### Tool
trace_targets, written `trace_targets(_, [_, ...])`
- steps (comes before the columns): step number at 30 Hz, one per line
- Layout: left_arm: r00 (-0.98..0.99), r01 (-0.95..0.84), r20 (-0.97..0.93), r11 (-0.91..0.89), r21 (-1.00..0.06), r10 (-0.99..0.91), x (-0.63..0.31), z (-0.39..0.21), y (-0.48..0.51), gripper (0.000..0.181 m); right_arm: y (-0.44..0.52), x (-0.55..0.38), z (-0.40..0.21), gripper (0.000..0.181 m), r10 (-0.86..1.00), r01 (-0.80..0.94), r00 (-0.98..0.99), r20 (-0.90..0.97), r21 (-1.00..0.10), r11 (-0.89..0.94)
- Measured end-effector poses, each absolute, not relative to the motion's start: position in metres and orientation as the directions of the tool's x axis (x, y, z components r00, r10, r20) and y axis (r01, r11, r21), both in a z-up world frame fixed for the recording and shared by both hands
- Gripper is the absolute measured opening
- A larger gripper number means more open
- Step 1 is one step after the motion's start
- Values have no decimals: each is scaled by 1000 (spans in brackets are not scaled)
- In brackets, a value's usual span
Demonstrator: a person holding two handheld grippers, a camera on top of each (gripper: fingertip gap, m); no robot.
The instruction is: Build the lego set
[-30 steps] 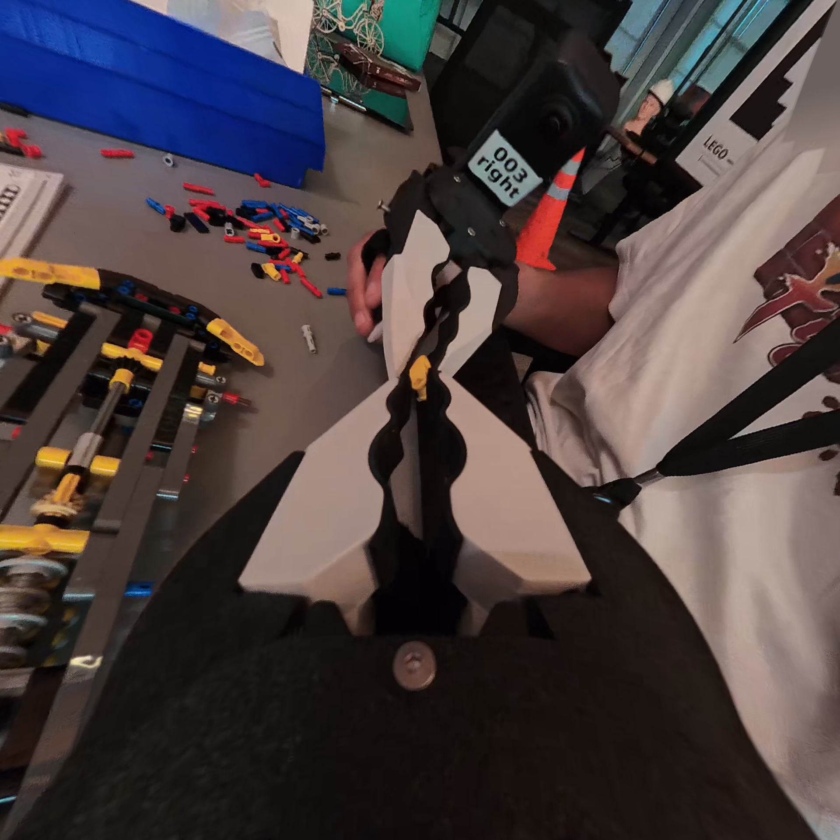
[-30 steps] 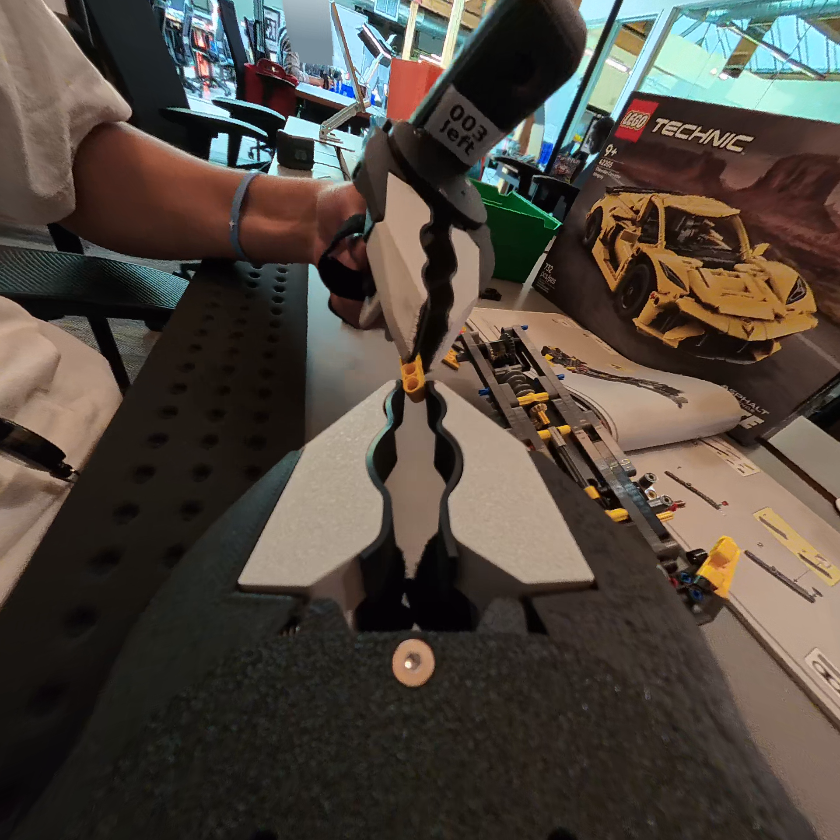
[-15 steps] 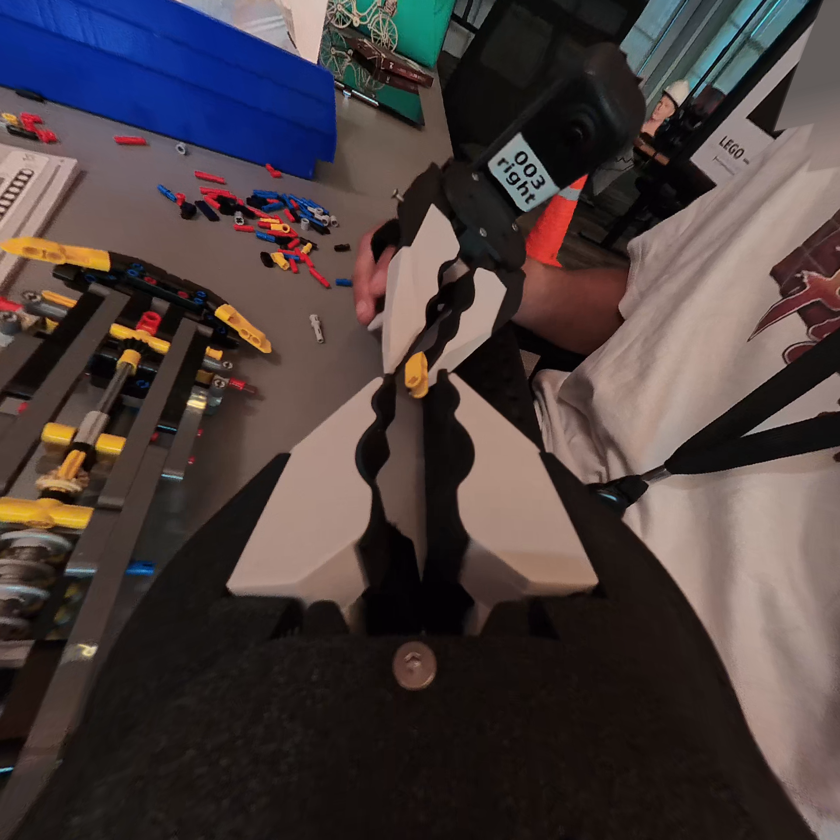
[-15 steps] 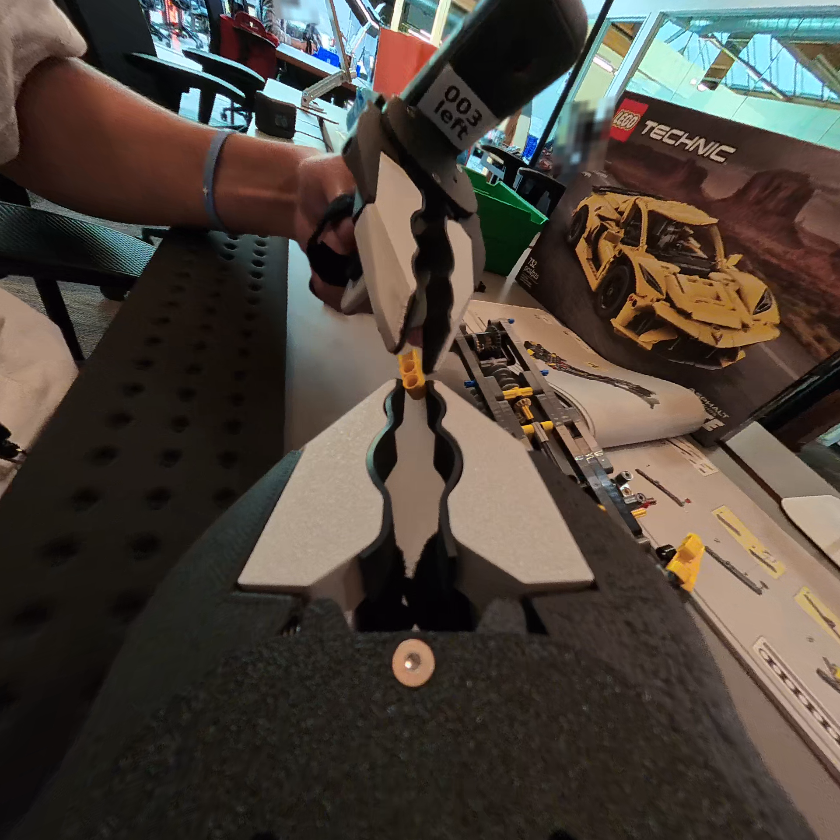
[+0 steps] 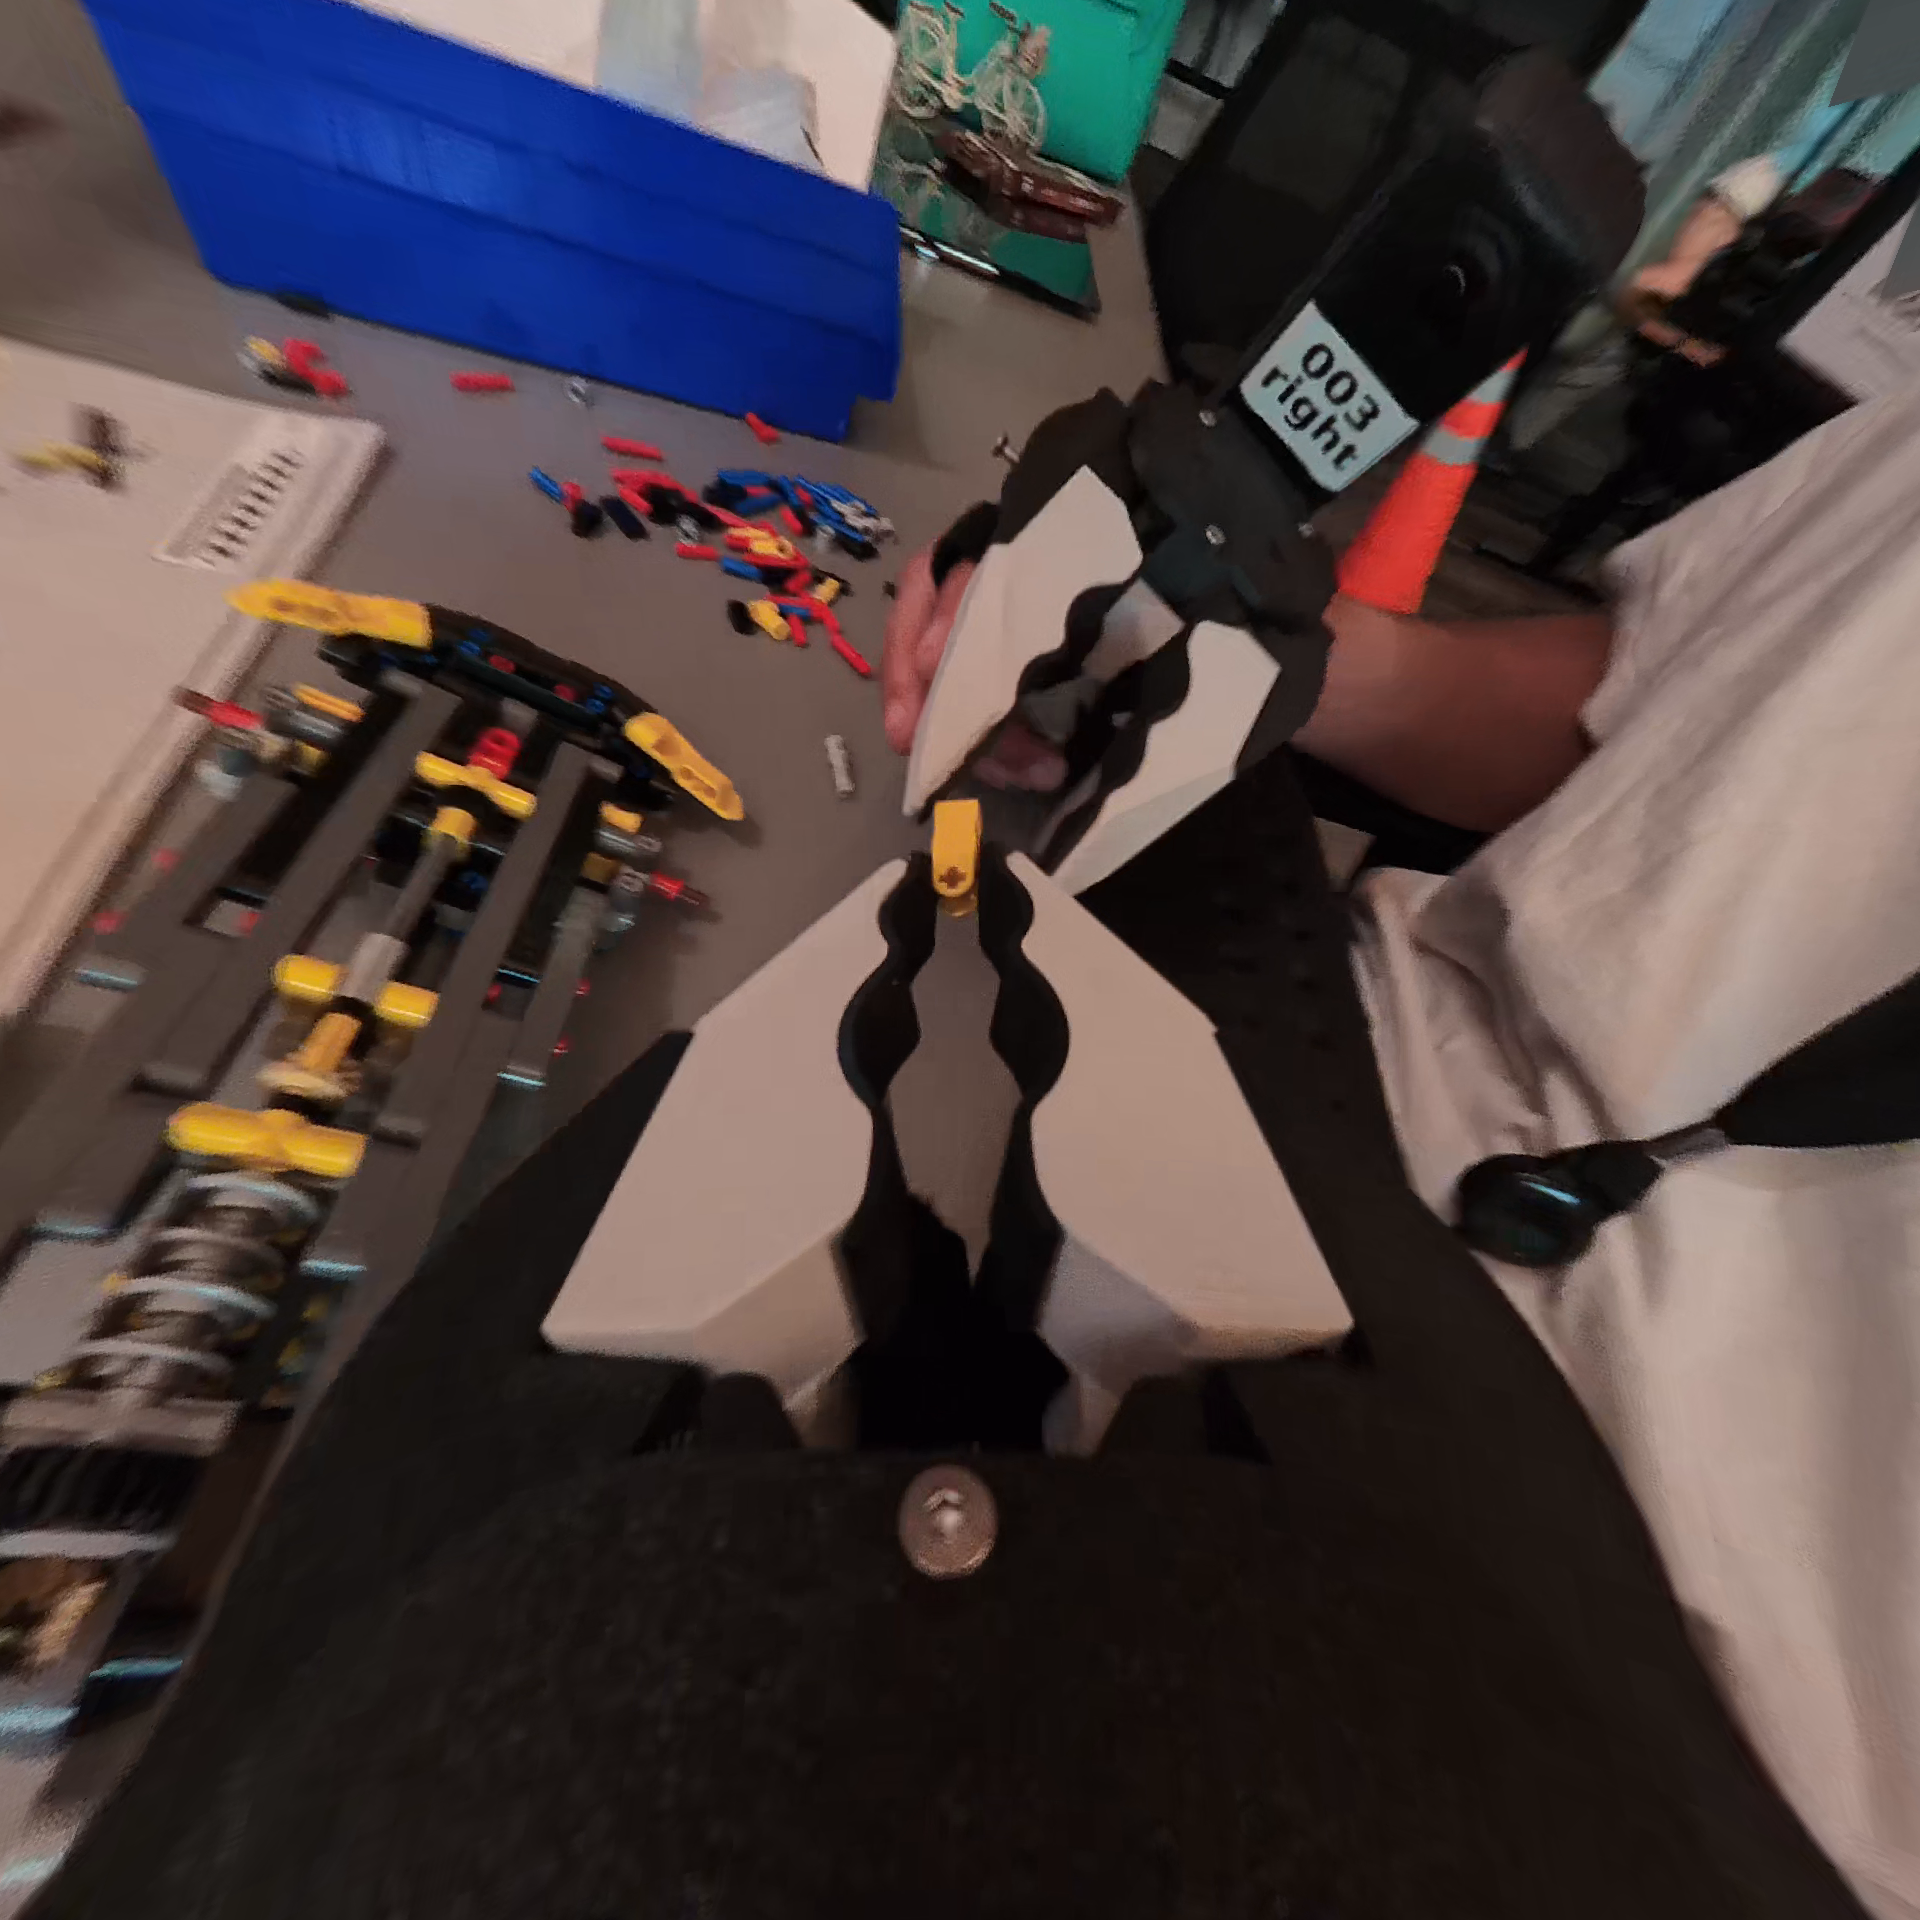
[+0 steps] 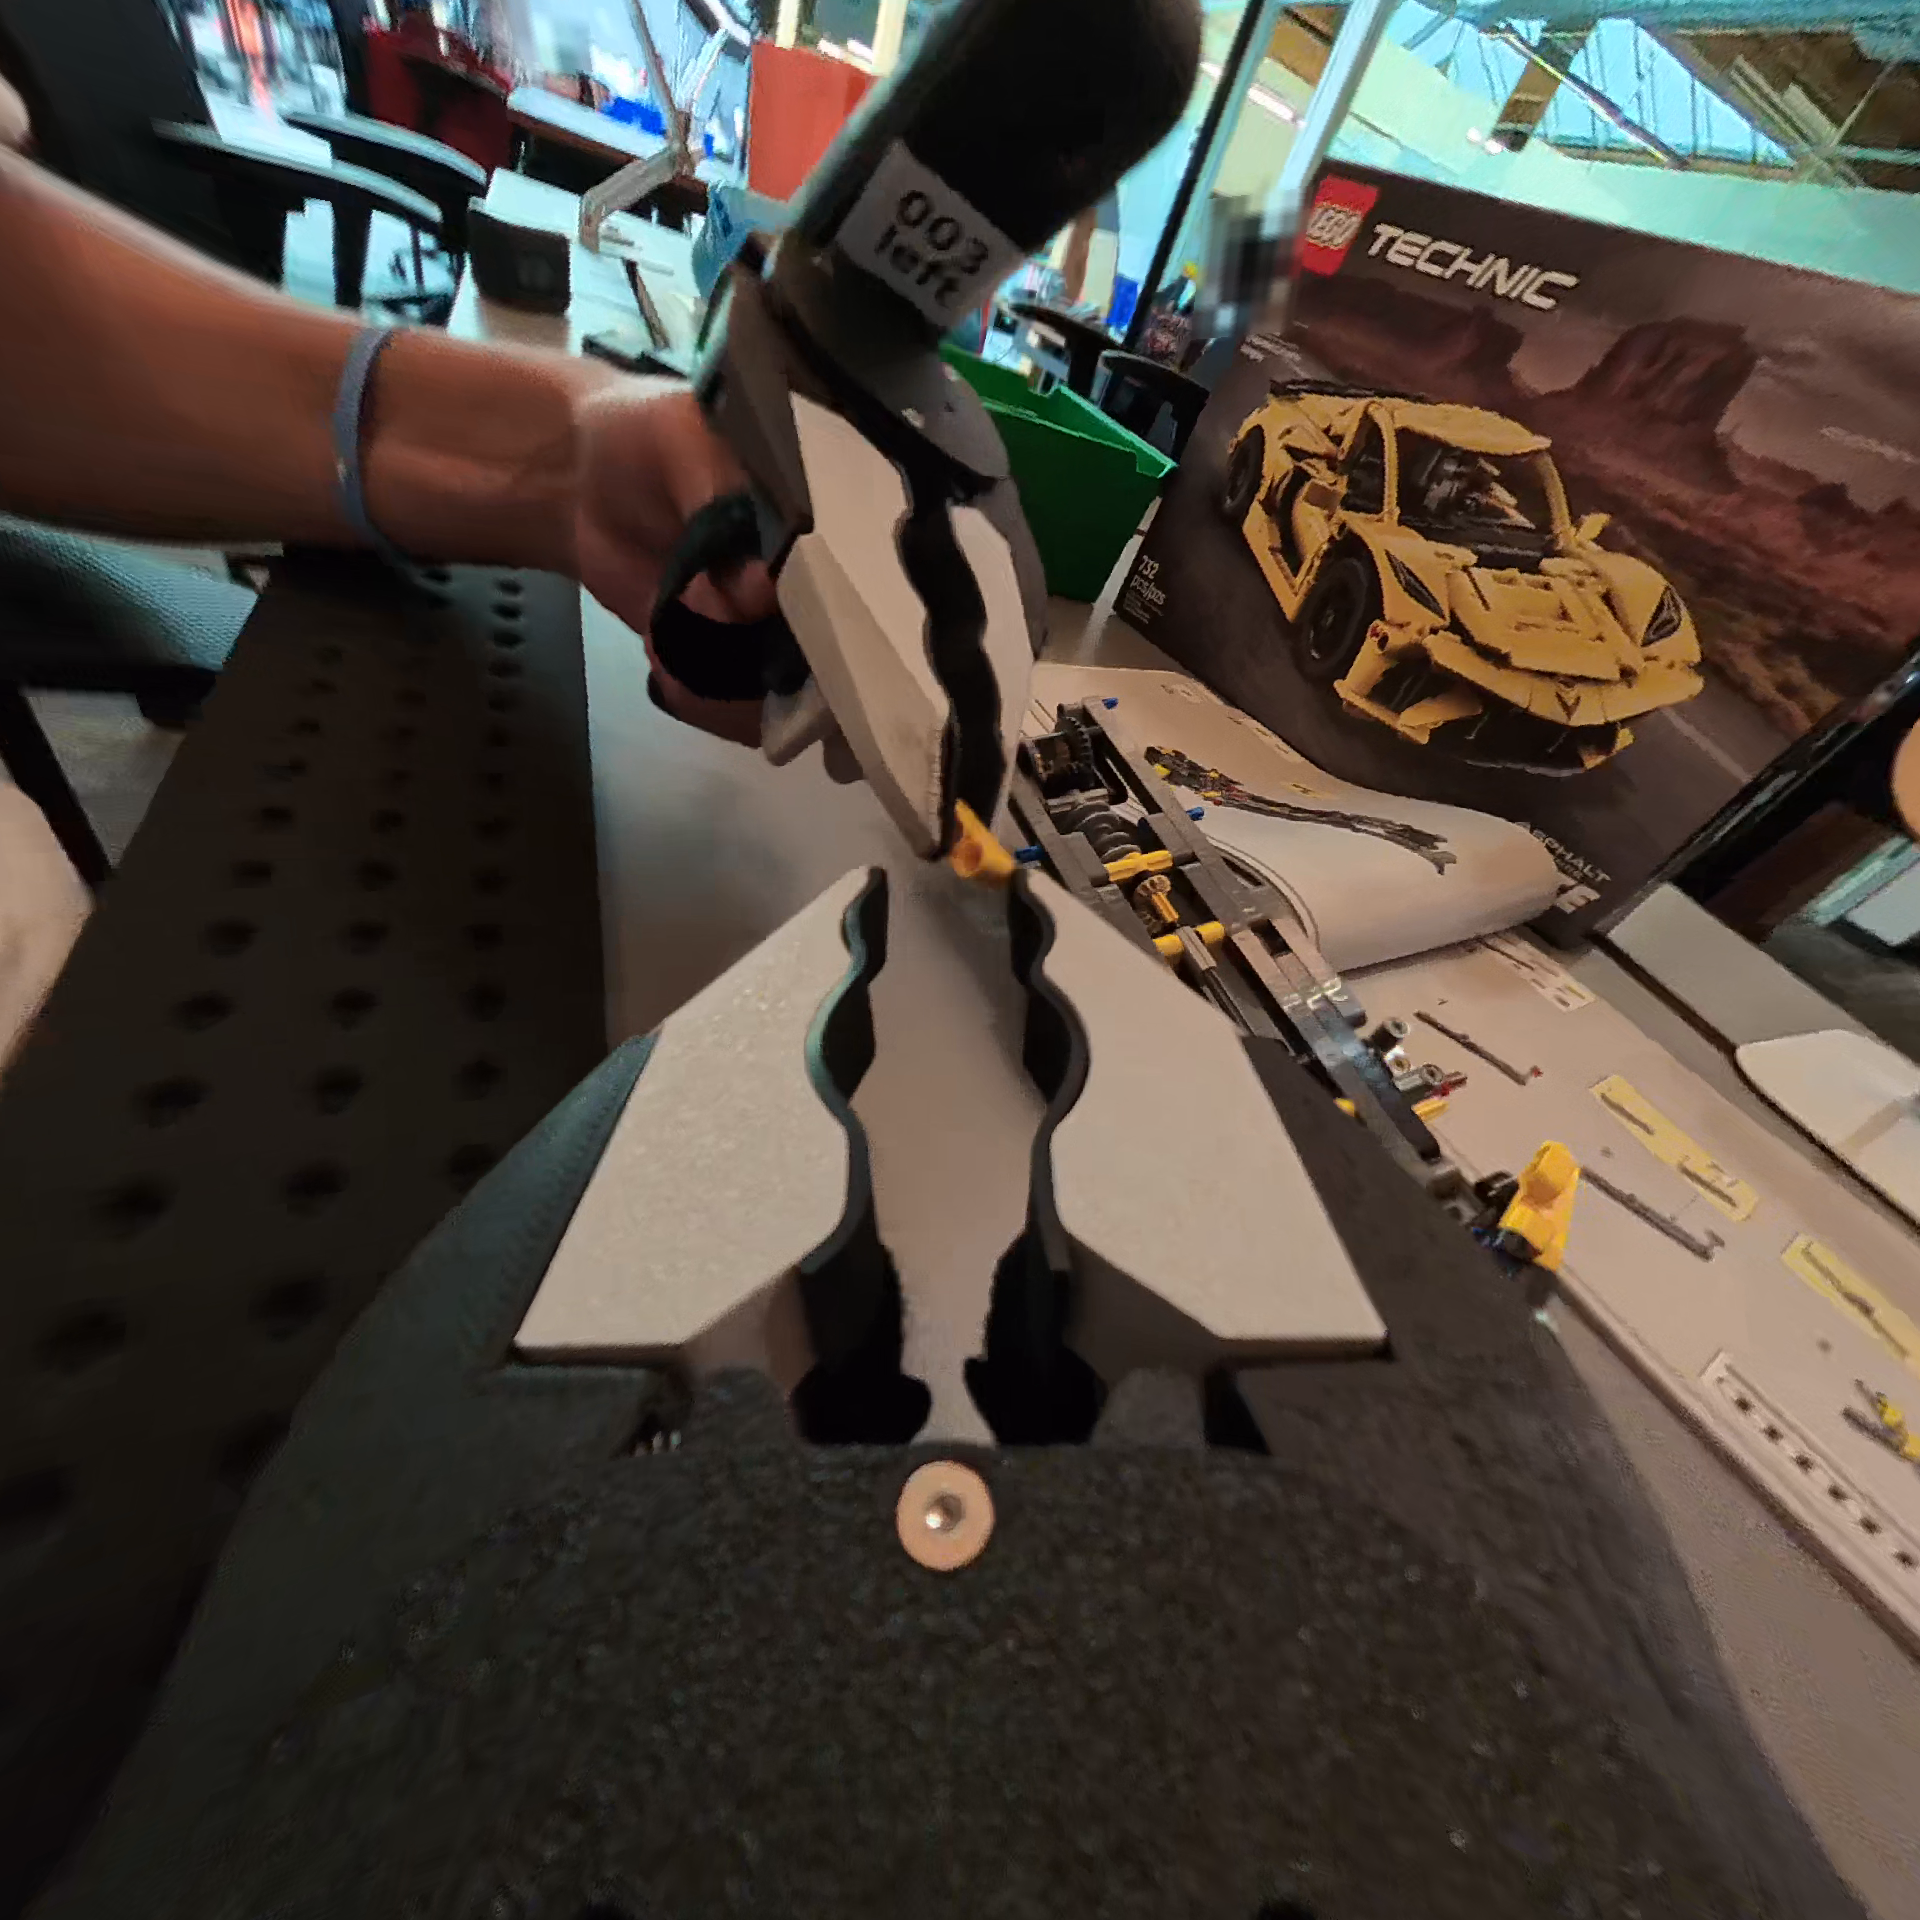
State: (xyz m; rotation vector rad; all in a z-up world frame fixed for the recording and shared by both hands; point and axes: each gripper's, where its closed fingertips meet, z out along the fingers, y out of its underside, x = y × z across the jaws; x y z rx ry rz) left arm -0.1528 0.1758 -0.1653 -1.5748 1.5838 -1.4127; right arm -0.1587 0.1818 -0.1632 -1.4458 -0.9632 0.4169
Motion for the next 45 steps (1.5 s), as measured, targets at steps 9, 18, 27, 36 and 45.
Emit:
trace_targets(9, [69, -334, -687, 632, -700, -724, -149, -148, 208, 6, 191, -151, -150, 24, 782, -144, 451, -431, -900, -412])
trace_targets(18, [82, -305, -794, 743, -596, -603, -139, -140, 194, 6, 188, -148, -133, 18, 730, -299, 242, -639, -765, -570])
trace_targets(27, [66, -204, -759, 736, -646, -648, -136, -131, 179, 7, 177, -151, -125, 6, 709, -304, 86, -700, -696, -650])
trace_targets(36, [38, -77, -708, 704, -706, -706, -135, -120, 170, 6, 168, -151, -114, 6, 676, -311, -75, -733, -627, -714])
trace_targets(45, [84, -107, -792, 785, -611, -605, -129, -123, 176, 6, 176, -146, -116, 6, 637, -339, -77, -767, -581, -740])
